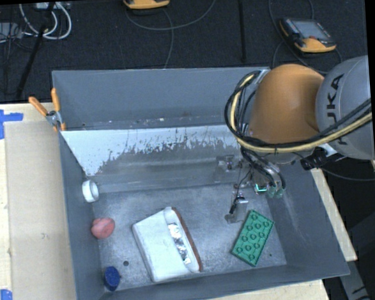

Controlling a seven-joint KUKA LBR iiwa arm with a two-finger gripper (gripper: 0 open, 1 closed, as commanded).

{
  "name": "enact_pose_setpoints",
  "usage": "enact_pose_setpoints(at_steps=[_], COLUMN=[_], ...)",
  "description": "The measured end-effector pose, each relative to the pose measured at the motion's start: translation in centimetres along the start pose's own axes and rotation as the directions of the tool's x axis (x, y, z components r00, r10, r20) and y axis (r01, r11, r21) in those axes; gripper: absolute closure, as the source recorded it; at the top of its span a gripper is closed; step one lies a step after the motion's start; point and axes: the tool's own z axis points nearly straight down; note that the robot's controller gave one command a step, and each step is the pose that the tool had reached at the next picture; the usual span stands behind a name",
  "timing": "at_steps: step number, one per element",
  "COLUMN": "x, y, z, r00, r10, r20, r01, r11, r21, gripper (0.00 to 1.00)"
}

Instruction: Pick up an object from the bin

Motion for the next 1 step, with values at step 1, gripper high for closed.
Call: enact_pose_setpoints(at_steps=[1], x=[-0.81], y=[-10.03], z=[9.97], r00=[1.000], r10=[0.012], r20=[0.000], r01=[-0.012], r11=[1.000], r21=[0.002], gripper=[0.00])
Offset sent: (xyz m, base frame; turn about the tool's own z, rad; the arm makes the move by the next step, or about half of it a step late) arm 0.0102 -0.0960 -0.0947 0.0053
